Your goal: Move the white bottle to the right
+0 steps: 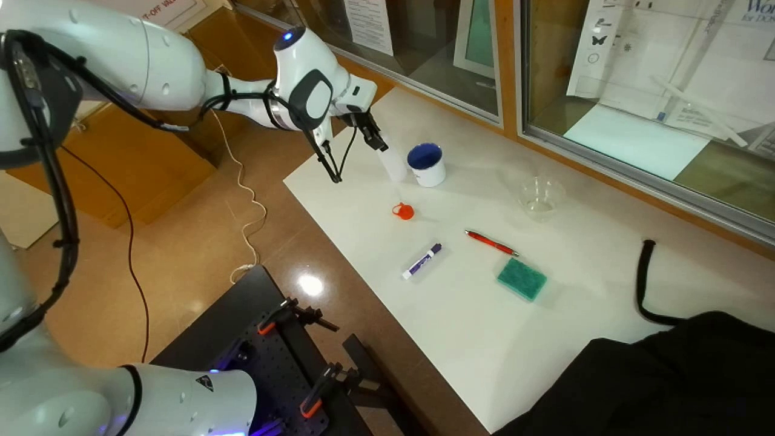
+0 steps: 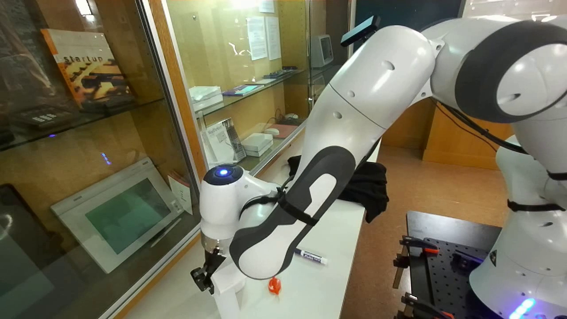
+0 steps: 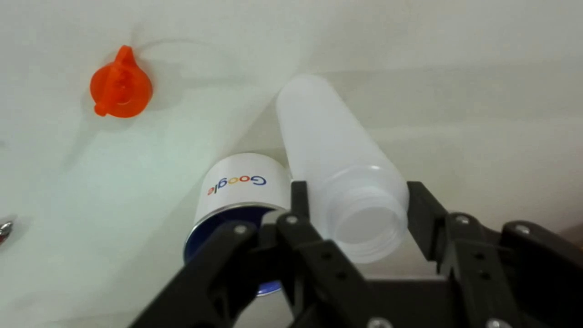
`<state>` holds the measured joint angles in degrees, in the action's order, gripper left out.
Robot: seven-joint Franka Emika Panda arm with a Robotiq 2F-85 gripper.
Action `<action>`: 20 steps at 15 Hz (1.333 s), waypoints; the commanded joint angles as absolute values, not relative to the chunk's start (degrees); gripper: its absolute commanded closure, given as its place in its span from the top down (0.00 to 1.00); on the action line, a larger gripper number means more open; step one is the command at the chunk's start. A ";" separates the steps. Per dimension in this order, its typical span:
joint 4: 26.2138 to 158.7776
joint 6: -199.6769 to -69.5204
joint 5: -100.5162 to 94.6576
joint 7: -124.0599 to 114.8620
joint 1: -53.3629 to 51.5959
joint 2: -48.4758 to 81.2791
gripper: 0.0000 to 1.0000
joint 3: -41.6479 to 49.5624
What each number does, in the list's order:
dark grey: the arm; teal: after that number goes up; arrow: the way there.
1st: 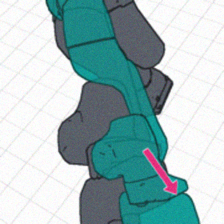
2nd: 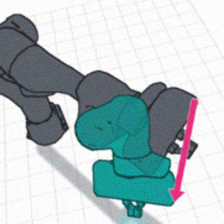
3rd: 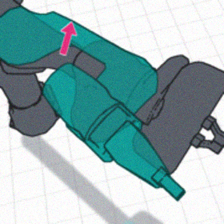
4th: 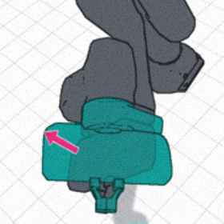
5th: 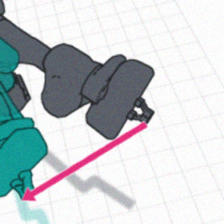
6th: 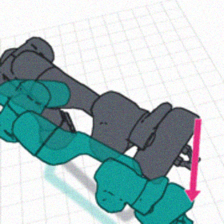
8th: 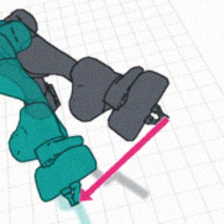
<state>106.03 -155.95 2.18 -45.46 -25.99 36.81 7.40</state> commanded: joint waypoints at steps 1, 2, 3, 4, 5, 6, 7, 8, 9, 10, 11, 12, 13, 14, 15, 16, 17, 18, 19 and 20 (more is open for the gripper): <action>106.13 -152.67 1.01 -47.49 -25.71 34.72 0.30 7.05; 107.85 -152.63 1.69 -46.85 -25.18 32.58 0.30 6.20; 109.41 -152.25 1.91 -46.70 -24.99 30.53 0.30 5.88; 111.13 -151.77 2.05 -46.57 -24.70 28.24 0.30 5.54; 112.98 -151.07 2.26 -46.43 -24.22 25.71 0.30 5.09; 114.74 -150.24 2.31 -46.56 -23.77 23.19 0.30 4.79; 117.23 -149.43 2.21 -47.00 -23.27 20.05 0.30 4.78; 119.57 -148.53 1.98 -47.54 -22.71 16.98 0.30 4.80; 121.95 -148.00 1.56 -48.44 -22.07 14.02 0.30 4.94; 124.49 -147.77 1.55 -49.56 -20.99 11.00 0.30 4.83; 127.04 -147.63 1.67 -50.27 -19.66 8.00 0.30 4.56; 129.72 -147.92 2.25 -50.89 -18.02 5.13 0.30 4.24; 132.62 -148.32 4.76 -48.33 -15.54 2.24 0.30 3.00; 135.42 -148.56 6.41 -47.71 -13.66 -0.56 0.30 2.58; 138.31 -148.88 7.79 -47.40 -11.75 -3.12 0.30 2.39; 141.17 -149.48 8.76 -47.27 -9.88 -5.54 0.30 2.37; 143.63 -149.51 8.28 -48.91 -7.92 -7.65 0.30 2.60; 146.08 -150.19 8.06 -49.60 -5.83 -9.45 0.30 2.90; 148.00 -150.47 7.20 -50.74 -3.71 -10.91 0.30 3.06; 150.14 -151.59 6.46 -51.56 -1.28 -12.23 0.30 3.28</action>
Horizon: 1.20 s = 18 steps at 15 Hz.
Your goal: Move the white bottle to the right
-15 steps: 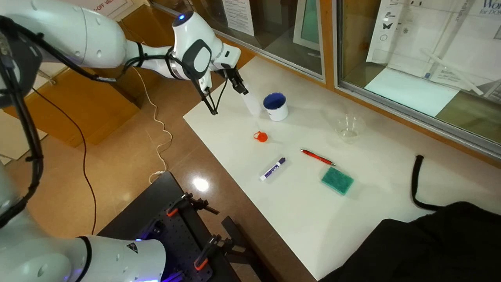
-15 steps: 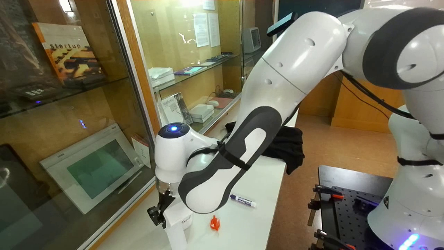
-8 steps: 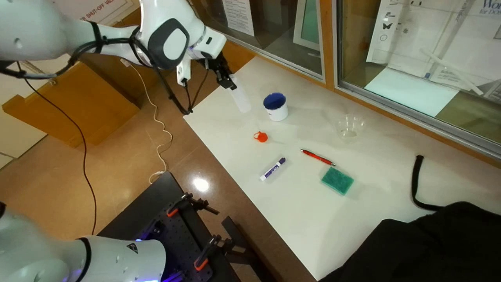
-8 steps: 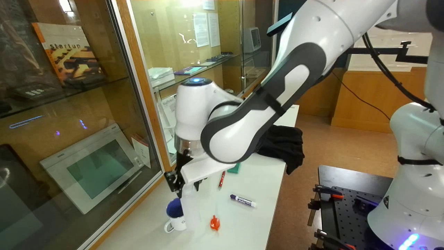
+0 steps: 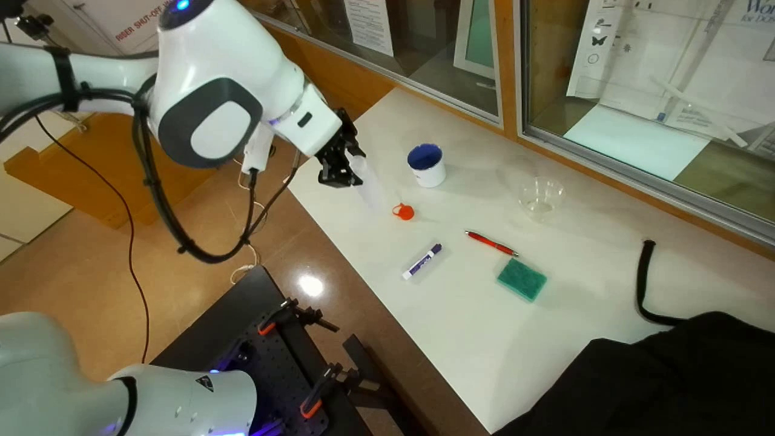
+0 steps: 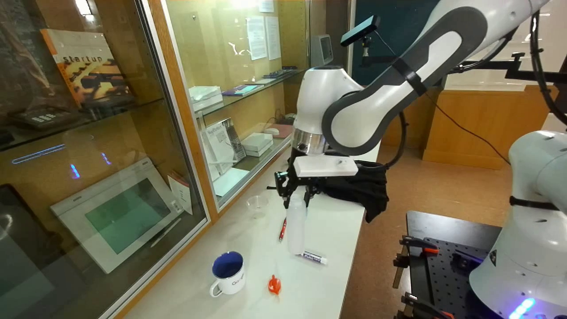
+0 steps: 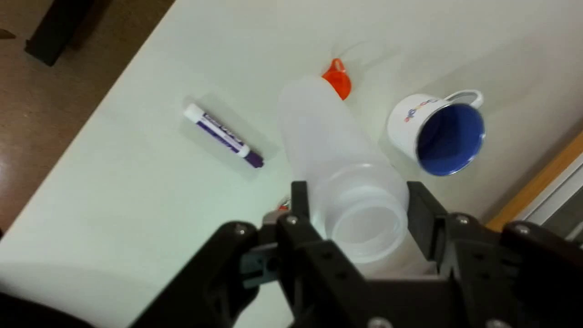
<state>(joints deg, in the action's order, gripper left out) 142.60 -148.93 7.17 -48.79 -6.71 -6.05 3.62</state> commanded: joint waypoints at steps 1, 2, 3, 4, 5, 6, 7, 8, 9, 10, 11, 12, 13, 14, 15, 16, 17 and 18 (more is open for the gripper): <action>151.88 -152.84 5.45 -52.47 1.17 -13.33 0.30 3.32; 153.61 -154.96 4.22 -53.57 3.78 -14.15 0.30 3.31; 155.02 -157.30 3.03 -54.31 6.13 -14.70 0.30 3.17; 156.24 -159.77 1.38 -55.27 8.61 -15.06 0.30 2.97; 157.12 -162.28 -0.49 -56.08 11.11 -14.93 0.30 2.62; 157.44 -163.03 -2.17 -56.63 13.10 -14.72 0.30 2.03; 155.16 -160.45 1.19 -52.85 10.99 -13.03 0.55 2.60; 155.88 -161.49 0.05 -53.26 12.51 -13.12 0.55 2.55; 156.14 -161.79 -0.47 -53.50 13.21 -13.13 0.55 2.58; 156.18 -161.81 -0.52 -53.54 13.32 -13.13 0.55 2.56; 156.19 -161.82 -0.58 -53.73 13.32 -13.15 0.30 2.36; 155.39 -163.37 -4.48 -58.10 16.10 -11.53 0.30 0.46; 154.25 -164.60 -4.99 -59.24 17.01 -9.87 0.30 0.51; 153.35 -165.88 -7.70 -62.62 19.44 -8.63 0.30 -0.23; 152.41 -166.65 -9.59 -65.02 20.99 -7.50 0.30 -0.32; 151.32 -167.02 -11.31 -67.33 22.31 -6.11 0.30 -0.02; 150.31 -167.77 -14.72 -71.01 24.59 -4.73 0.30 -0.57; 149.04 -168.83 -17.68 -73.77 26.23 -2.78 0.30 -0.37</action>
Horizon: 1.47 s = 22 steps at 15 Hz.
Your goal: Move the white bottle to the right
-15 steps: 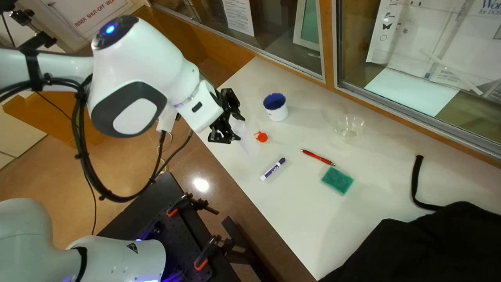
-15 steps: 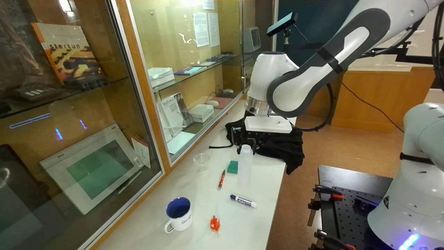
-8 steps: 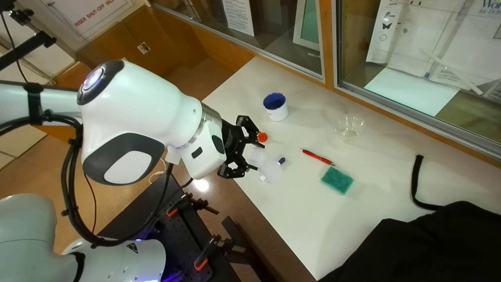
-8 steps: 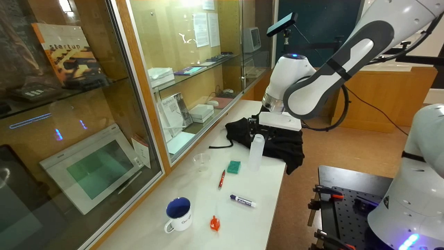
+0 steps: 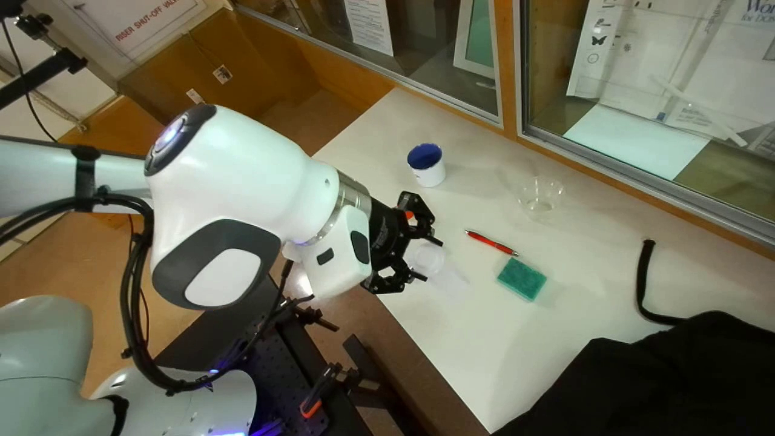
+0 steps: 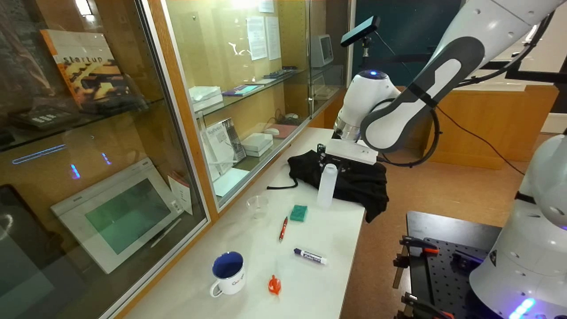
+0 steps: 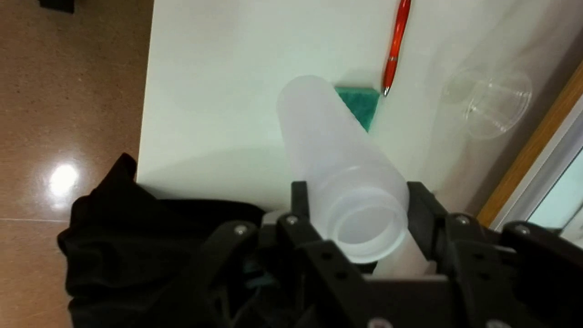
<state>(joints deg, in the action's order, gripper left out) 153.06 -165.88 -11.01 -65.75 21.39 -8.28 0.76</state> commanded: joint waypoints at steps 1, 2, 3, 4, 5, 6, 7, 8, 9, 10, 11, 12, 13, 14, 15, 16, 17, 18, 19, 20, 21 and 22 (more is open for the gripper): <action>147.55 -169.29 -21.85 -77.46 28.03 -0.95 0.30 -0.24; 146.10 -169.70 -25.76 -81.17 29.27 0.82 0.30 0.18; 144.52 -169.13 -29.14 -84.53 29.98 2.64 0.30 0.83; 143.19 -168.83 -31.41 -87.21 30.09 4.50 0.30 1.47; 142.03 -168.56 -33.33 -89.59 29.98 6.05 0.30 2.06; 141.10 -168.72 -34.22 -91.17 29.69 7.75 0.30 2.49; 140.20 -168.81 -34.78 -92.45 29.35 9.38 0.30 2.85; 139.21 -168.92 -35.62 -93.85 28.99 11.03 0.30 3.26; 138.34 -169.20 -36.08 -95.07 28.69 12.58 0.30 3.55; 137.51 -169.35 -36.52 -96.23 28.29 14.01 0.30 3.90; 136.56 -169.57 -37.31 -97.55 27.82 15.63 0.30 4.35; 135.75 -169.46 -37.74 -98.62 27.43 17.04 0.30 4.60; 135.09 -169.49 -38.30 -99.60 26.96 18.30 0.30 4.90; 134.42 -169.52 -38.65 -100.47 26.47 19.42 0.30 5.24; 133.89 -169.58 -38.77 -100.99 26.10 20.47 0.30 5.38; 133.42 -169.55 -38.78 -101.47 25.70 21.27 0.30 5.55; 133.06 -169.47 -38.31 -101.56 25.51 21.91 0.30 5.48; 132.76 -169.53 -37.62 -101.59 25.65 22.33 0.80 5.13; 132.42 -169.82 -37.38 -101.61 25.74 22.46 0.81 5.01; 132.29 -169.76 -37.48 -101.78 25.57 22.27 0.88 5.24; 132.98 -171.01 -30.42 -96.47 18.59 22.00 0.95 11.65; 133.48 -171.47 -28.77 -95.86 17.46 21.26 0.99 13.05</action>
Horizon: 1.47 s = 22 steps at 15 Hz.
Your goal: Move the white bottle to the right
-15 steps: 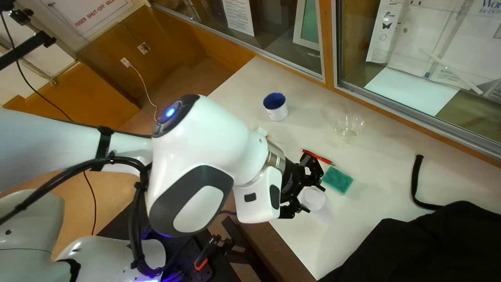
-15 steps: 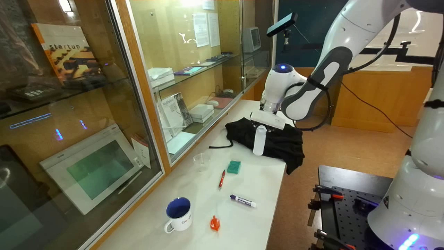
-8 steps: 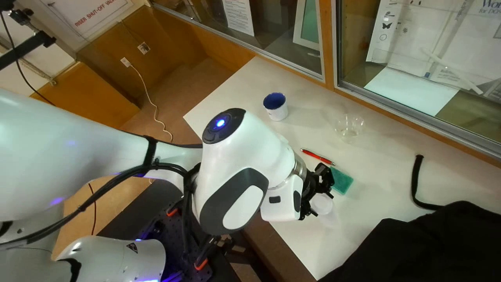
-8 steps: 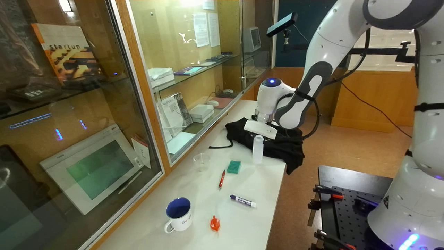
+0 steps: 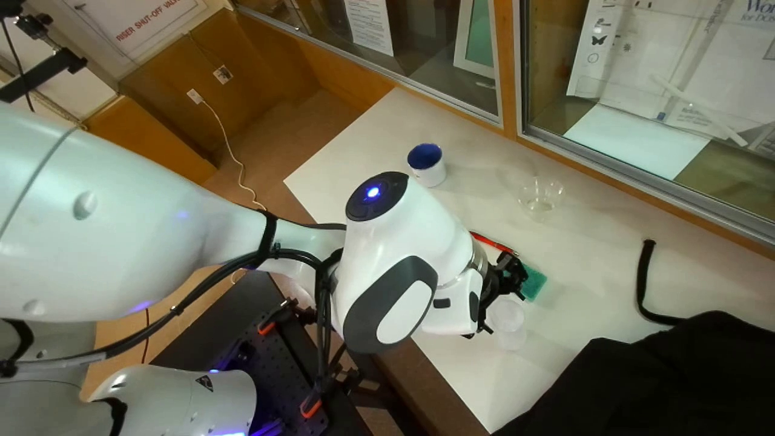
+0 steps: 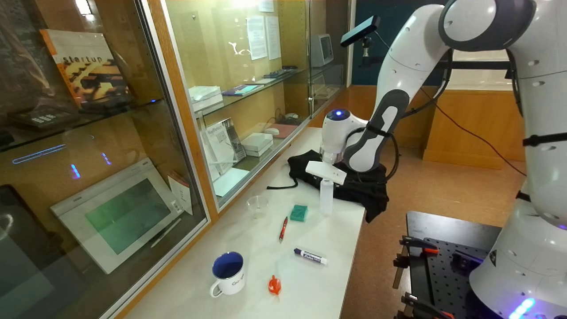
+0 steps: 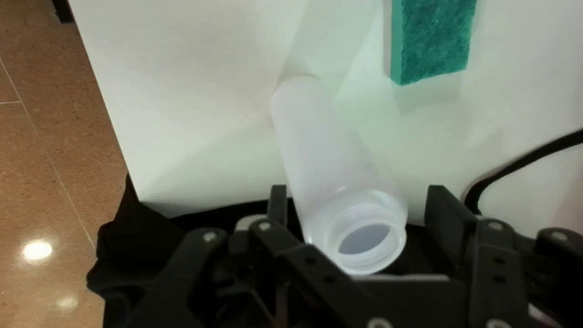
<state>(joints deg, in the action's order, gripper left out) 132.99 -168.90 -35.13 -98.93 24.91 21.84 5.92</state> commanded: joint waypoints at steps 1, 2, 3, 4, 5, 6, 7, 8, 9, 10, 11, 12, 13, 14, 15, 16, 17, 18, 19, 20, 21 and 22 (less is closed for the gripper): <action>133.89 -171.88 -26.28 -94.17 14.98 20.64 1.00 15.80; 134.85 -171.63 -23.84 -91.82 13.22 19.22 1.00 17.71; 135.74 -170.93 -21.73 -89.67 11.64 17.78 1.00 19.26; 136.78 -169.83 -19.97 -87.41 10.36 15.83 1.00 20.62; 137.71 -168.81 -18.05 -84.65 9.91 14.08 1.00 21.11; 138.85 -167.65 -16.34 -81.73 9.76 11.94 1.00 21.26; 139.98 -166.19 -14.93 -79.04 9.59 9.62 1.00 21.41; 141.62 -164.75 -11.79 -73.92 11.37 6.74 1.00 19.13; 143.04 -163.15 -9.19 -69.84 11.99 3.99 1.00 18.06; 144.10 -161.19 -6.80 -65.99 12.09 1.50 1.00 17.53; 145.23 -158.64 -4.48 -61.75 12.15 -1.26 1.00 16.90; 145.91 -155.72 -1.80 -57.11 12.31 -3.75 1.00 16.21; 146.47 -152.24 0.04 -52.78 12.12 -6.18 1.00 15.83; 146.72 -149.48 0.63 -49.72 12.07 -7.96 1.00 15.65; 146.67 -146.32 0.83 -47.06 12.24 -9.65 1.00 15.36; 146.57 -143.73 0.10 -45.35 12.48 -11.01 1.00 14.83; 146.45 -141.26 -0.87 -44.10 12.75 -12.24 1.00 14.18; 146.30 -139.10 -1.59 -42.90 12.95 -13.17 1.00 13.51; 146.18 -137.17 -2.43 -42.09 13.14 -13.96 1.00 12.72; 146.10 -135.50 -3.17 -41.32 13.30 -14.70 1.00 11.90; 146.03 -134.23 -3.80 -40.80 13.41 -15.18 1.00 11.09; 146.01 -133.31 -4.00 -40.14 13.40 -15.59 1.00 10.42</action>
<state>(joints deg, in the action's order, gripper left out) 145.11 -136.72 -2.56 -42.41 12.34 -12.92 12.93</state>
